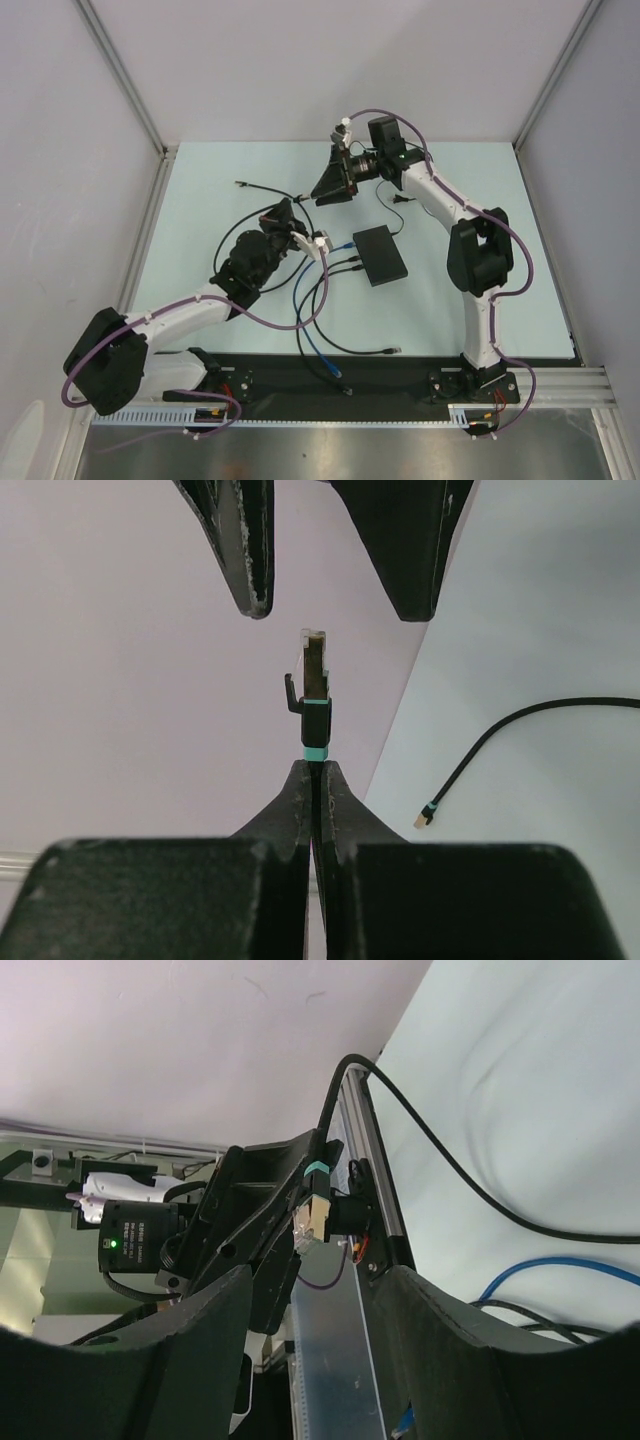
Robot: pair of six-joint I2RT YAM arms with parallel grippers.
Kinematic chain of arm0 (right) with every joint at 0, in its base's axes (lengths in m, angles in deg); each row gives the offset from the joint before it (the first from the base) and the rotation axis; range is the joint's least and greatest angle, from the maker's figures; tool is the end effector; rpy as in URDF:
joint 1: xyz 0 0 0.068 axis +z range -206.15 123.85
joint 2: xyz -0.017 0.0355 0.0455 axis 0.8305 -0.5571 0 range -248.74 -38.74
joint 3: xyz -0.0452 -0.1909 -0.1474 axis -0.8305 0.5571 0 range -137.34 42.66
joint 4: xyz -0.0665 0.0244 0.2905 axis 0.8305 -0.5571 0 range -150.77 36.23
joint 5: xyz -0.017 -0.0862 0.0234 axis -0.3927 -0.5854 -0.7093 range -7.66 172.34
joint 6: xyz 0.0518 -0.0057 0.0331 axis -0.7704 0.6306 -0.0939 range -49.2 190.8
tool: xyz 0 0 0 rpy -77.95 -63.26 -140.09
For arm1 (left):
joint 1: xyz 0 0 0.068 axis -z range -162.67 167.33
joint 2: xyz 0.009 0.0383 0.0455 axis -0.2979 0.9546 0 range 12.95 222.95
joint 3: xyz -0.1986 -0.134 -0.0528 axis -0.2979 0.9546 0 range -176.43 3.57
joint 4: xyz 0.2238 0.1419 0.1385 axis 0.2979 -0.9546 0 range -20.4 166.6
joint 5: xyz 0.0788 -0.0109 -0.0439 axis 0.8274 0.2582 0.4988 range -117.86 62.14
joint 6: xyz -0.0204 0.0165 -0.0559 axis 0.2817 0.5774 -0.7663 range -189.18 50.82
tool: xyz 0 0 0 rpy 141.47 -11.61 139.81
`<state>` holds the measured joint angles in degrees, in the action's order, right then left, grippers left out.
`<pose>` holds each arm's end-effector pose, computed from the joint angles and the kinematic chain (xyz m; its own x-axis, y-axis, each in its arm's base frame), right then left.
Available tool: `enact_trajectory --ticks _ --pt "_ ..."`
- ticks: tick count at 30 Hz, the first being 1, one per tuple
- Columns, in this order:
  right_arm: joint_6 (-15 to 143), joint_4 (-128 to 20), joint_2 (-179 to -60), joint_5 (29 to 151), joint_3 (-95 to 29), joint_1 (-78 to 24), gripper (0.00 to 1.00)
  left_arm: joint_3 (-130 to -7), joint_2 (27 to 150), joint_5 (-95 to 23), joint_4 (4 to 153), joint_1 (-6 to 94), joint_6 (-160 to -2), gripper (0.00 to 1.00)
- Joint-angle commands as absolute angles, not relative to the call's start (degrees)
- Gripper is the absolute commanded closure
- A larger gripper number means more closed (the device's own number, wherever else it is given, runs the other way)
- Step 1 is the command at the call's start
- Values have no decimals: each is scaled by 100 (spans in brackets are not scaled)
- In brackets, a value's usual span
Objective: Insert the plug into the switch port
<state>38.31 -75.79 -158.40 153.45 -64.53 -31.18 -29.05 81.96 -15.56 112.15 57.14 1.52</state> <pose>0.4356 0.2514 0.2649 -0.8861 -0.2207 -0.4076 -0.4360 0.0984 0.8945 0.2522 -0.1971 0.2110 0.4322 0.8402 -0.3276 0.1634 0.2843 0.9447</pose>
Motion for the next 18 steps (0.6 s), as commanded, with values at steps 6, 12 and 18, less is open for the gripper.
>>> enact_trajectory --ticks 6,12,18 --pt "3152 -6793 -15599 15591 -6342 -2987 43 -2842 8159 -1582 11414 5846 386 100" --pt "2976 -6546 -15590 15626 -6281 -2925 57 -2736 8115 -1608 11457 5952 535 100" --pt "2809 -6379 -15564 15731 -6167 -2890 69 -2719 8185 -1608 11518 5978 632 100"
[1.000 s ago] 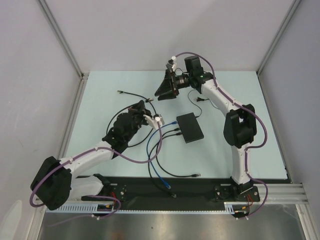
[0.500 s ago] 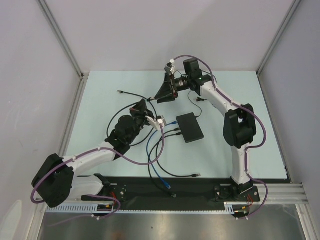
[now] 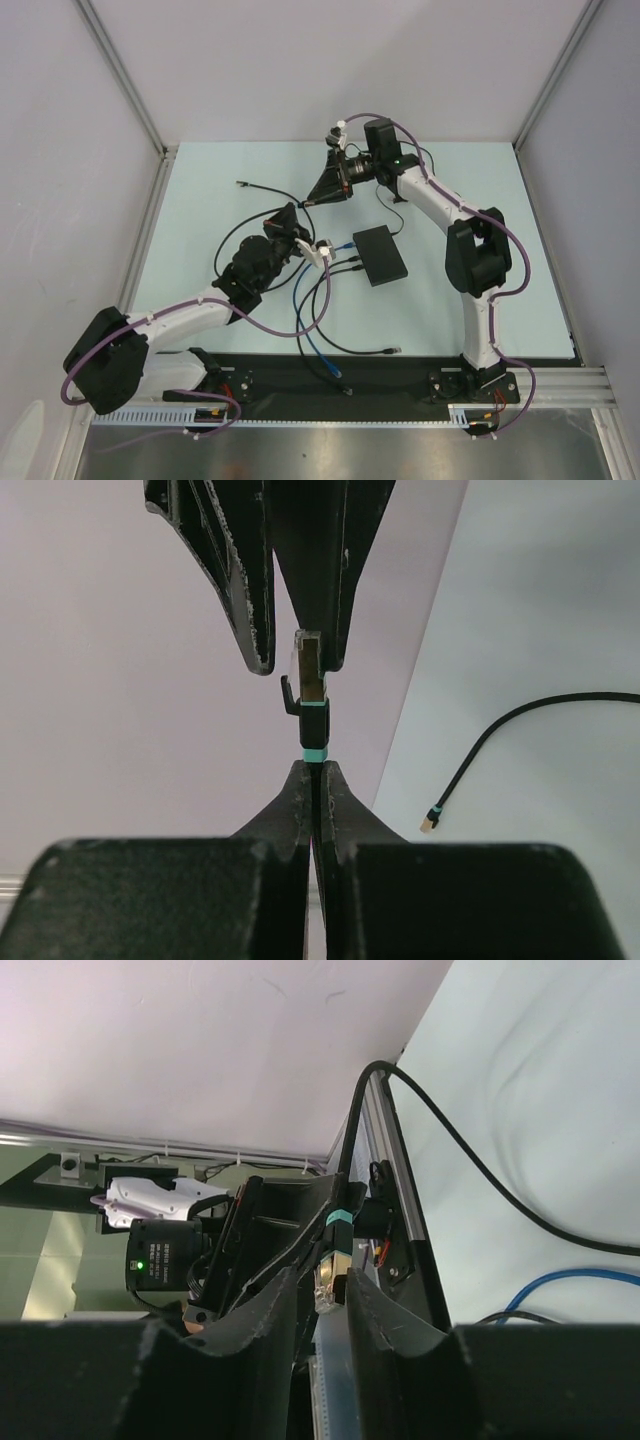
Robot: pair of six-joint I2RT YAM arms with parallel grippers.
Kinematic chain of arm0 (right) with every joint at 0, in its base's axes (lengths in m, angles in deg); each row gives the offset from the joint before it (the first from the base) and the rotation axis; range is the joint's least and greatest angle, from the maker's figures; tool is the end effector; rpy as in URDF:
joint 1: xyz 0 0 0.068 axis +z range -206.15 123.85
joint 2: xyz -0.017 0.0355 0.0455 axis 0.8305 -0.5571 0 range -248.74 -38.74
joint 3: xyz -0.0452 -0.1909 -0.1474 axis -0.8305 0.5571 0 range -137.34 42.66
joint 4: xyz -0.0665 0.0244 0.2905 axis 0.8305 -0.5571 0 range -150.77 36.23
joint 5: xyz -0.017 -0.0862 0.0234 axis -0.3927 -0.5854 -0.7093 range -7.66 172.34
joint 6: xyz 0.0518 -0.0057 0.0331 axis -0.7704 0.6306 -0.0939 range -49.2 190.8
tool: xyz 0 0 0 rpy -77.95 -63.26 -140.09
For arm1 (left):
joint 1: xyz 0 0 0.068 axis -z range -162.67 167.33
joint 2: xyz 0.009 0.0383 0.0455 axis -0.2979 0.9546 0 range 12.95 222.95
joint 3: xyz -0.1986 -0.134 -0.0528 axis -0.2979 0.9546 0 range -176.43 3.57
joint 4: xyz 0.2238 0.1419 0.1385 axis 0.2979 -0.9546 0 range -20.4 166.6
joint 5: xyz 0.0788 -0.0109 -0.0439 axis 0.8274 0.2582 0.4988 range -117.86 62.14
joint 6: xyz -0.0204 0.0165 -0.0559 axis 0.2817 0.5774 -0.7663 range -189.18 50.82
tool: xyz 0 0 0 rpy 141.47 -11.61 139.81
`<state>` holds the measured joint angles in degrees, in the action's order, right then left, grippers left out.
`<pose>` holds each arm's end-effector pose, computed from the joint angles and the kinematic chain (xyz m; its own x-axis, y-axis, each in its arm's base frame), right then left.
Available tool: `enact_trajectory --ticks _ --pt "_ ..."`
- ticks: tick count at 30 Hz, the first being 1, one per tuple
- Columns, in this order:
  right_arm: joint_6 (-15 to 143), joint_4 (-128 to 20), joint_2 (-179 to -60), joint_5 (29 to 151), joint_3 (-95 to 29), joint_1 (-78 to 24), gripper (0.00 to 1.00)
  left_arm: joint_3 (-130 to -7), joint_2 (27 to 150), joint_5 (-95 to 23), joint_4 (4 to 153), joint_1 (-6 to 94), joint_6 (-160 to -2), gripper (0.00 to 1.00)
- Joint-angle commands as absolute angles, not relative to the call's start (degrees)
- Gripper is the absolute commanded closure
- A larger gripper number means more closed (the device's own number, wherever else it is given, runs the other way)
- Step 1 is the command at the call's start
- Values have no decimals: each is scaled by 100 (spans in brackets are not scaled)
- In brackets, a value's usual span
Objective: Insert the plug into the switch port
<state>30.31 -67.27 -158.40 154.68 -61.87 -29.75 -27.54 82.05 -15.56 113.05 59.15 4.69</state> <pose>0.4321 0.2641 0.2597 -0.9004 -0.2269 -0.3713 -0.3938 0.0623 0.9171 0.2427 -0.2037 0.2023 0.4678 0.8408 -0.2723 0.1562 0.2246 0.9619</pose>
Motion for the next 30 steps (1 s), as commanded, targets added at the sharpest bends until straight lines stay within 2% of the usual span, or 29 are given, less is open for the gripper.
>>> enact_trajectory --ticks 1,2,3,6,7,9,10,11,15,17,18,19,21,22,25,30 --pt "2791 -6379 -15555 15775 -6140 -2890 68 -2727 8211 -1565 11536 5987 641 100" --pt "2773 -6388 -15529 15793 -6096 -2881 62 -2728 8229 -1564 11588 5987 641 100" --pt "2791 -6388 -15520 15793 -6052 -2881 60 -2728 8238 -1564 11606 5987 658 100" --pt "2817 -6406 -15476 15810 -5947 -2881 66 -2728 8247 -1582 11641 5987 694 100" --pt "2817 -6397 -15476 15828 -5938 -2881 71 -2728 8247 -1591 11650 5996 694 100" --pt "2817 -6379 -15484 15854 -5946 -2881 88 -2736 8264 -1582 11677 6005 702 100" --pt "2835 -6379 -15476 15863 -5955 -2890 100 -2745 8273 -1573 11685 6005 694 100" --pt "2852 -6388 -15467 15863 -5955 -2890 100 -2754 8238 -1608 11694 6005 659 99" --pt "3447 -6860 -15449 15758 -6060 -3004 100 -3025 7967 -1757 11047 5944 -446 59" --pt "3922 -7291 -15441 15644 -6166 -3118 100 -3569 7764 -2116 9503 5821 -1279 52" --pt "4273 -7798 -15432 15609 -6279 -3145 100 -3798 7554 -3092 8897 5524 -2137 50" --pt "5024 -8142 -15414 15504 -6350 -3188 100 -4000 7491 -3563 7934 5356 -2528 50" --pt "5933 -9115 -15397 15354 -6552 -3206 100 -4466 7386 -4992 7163 4891 -3356 49" --pt "6738 -9400 -15388 15249 -6588 -3198 100 -4572 7385 -5375 6933 4784 -3541 49" --pt "7630 -10069 -15283 15117 -6475 -3171 100 -4679 7342 -6306 6483 4450 -3937 51" --pt "8328 -10159 -15045 15116 -6131 -3127 100 -4670 7376 -6671 6579 4335 -3991 54"
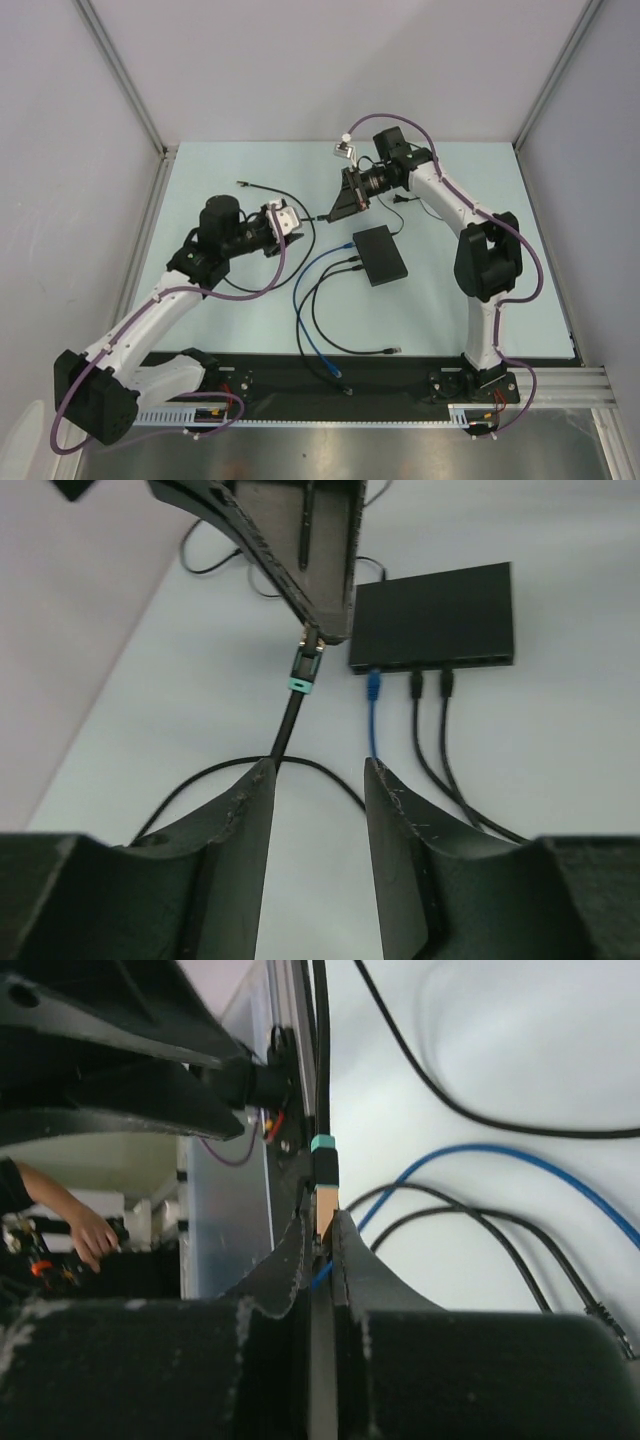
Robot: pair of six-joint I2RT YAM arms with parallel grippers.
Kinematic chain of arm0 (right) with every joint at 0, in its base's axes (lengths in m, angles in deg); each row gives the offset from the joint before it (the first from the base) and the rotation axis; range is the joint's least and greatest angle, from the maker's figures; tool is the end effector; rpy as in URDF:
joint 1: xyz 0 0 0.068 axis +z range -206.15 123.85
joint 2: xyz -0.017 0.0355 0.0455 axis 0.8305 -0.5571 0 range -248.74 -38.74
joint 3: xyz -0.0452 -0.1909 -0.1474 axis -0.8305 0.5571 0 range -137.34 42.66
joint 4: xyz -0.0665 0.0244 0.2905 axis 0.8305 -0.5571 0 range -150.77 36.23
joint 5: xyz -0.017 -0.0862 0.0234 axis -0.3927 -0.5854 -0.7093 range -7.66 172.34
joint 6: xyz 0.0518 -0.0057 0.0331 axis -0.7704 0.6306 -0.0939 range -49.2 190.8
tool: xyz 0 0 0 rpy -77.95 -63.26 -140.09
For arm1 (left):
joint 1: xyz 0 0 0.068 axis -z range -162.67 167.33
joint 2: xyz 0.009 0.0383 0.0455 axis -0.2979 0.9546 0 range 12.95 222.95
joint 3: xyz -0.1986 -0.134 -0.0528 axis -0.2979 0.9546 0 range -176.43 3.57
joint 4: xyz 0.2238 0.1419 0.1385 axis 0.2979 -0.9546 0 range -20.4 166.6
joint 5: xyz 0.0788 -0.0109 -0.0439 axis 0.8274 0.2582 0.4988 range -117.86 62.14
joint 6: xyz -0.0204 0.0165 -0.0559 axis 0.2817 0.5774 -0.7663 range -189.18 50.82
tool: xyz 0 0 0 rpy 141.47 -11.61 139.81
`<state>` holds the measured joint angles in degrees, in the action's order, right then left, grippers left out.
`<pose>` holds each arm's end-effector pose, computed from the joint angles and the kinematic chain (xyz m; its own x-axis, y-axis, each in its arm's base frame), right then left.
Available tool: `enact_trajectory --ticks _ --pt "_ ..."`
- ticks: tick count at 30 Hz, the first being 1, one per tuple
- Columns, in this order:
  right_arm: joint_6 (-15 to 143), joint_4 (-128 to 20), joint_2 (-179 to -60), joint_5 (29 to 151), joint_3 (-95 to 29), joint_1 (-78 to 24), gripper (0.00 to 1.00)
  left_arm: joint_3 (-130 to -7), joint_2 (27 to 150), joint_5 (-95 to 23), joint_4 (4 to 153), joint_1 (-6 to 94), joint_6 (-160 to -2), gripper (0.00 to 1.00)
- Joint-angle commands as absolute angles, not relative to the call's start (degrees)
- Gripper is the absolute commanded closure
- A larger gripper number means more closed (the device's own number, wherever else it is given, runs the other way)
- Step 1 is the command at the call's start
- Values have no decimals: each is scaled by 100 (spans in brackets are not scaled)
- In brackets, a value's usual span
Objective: Insert the plug into the switch port
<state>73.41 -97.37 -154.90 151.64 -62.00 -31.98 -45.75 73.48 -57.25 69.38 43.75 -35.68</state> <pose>0.4079 0.2308 0.2528 -0.7186 -0.3401 -0.6066 -0.6666 0.0881 0.7402 0.2619 -0.1556 0.2858 0.2079 0.4337 -0.8768 0.8273 0.4003 0.3942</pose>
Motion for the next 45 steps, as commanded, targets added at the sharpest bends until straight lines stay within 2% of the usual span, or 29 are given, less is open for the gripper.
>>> enact_trajectory --ticks 1,8,23,37,45 --pt "8354 -10167 -15002 15116 -6096 -3119 100 -4705 7429 -6766 6562 4335 -3921 55" --pt "8837 -10640 -14861 15125 -6078 -2934 100 -4837 7631 -6759 6632 4335 -3060 63" --pt "8732 -10625 -14799 15116 -5929 -2793 100 -4573 7298 -6864 7168 4361 -2313 64" --pt "8486 -10475 -14746 15222 -5929 -2732 100 -4644 7658 -6732 6834 4493 -1961 70" --pt "8469 -10466 -14729 15248 -5929 -2714 100 -4600 7701 -6741 6720 4572 -1812 69"
